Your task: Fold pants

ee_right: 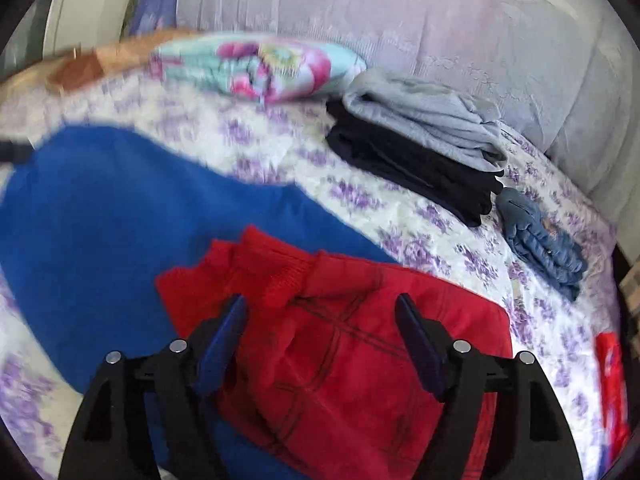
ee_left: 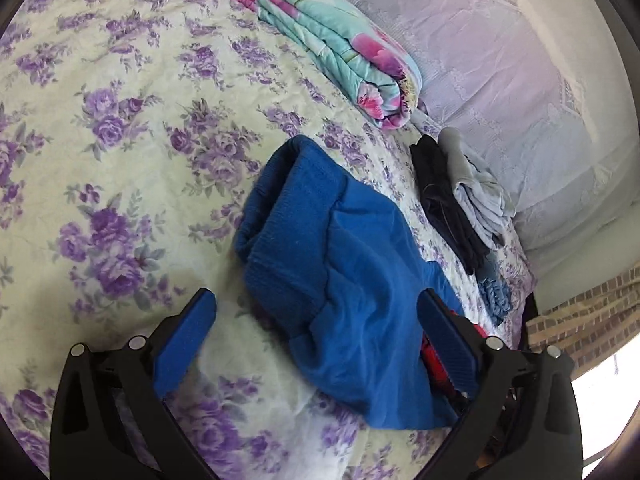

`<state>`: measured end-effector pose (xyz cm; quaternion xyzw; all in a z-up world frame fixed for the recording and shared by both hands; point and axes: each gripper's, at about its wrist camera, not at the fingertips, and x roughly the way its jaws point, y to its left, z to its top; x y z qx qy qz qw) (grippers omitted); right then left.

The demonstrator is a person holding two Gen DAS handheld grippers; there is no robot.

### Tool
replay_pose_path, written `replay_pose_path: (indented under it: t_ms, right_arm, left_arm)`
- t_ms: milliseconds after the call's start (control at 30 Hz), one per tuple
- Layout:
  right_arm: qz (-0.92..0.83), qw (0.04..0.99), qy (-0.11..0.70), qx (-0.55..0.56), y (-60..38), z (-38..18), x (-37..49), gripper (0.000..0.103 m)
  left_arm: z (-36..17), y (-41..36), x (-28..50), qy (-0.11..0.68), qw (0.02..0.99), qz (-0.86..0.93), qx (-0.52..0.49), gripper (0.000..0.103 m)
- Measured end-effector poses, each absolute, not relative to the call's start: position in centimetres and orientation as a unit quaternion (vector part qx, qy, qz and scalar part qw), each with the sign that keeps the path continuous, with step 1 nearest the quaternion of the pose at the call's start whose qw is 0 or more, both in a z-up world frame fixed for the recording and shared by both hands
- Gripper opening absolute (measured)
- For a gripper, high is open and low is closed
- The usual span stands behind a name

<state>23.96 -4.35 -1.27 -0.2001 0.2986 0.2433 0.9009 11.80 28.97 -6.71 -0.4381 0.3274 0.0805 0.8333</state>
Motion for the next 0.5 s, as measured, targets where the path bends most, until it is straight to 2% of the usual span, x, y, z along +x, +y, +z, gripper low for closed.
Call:
replay_pose_path:
  t_ms: [67,167,267,300,333,400,500]
  right_arm:
    - [0.247,0.914,0.277,-0.165,-6.2,-0.1,23.5,0.087]
    - [0.249,0.928,0.256,-0.110,-9.7,0.6,23.3,0.089]
    - [0.236,0.927,0.283,-0.071,-11.9,0.0,24.6,0.089]
    - [0.231,0.926,0.295,-0.053,-12.6,-0.3,25.0,0.089]
    - [0.225,0.925,0.303,-0.035,-13.3,-0.4,25.5,0.089]
    - [0.203,0.924,0.323,-0.016,-14.2,-0.8,26.1,0.089]
    - [0.179,0.903,0.387,-0.047,-13.3,-3.1,27.6,0.092]
  left_arm:
    - [-6.7,28.8,12.4,0.327,0.829,0.080,-0.447,0.098]
    - [-7.0,28.4,13.5,0.334,0.832,0.090,-0.433,0.098]
    - [-7.1,28.1,14.0,0.332,0.839,0.102,-0.419,0.097]
    - [-7.1,28.1,14.1,0.329,0.840,0.105,-0.419,0.090]
    - [-7.1,28.2,14.1,0.327,0.838,0.107,-0.423,0.067]
    - [-7.2,28.5,14.3,0.329,0.831,0.104,-0.436,0.061]
    - [-6.6,28.0,14.3,0.320,0.839,0.099,-0.428,0.046]
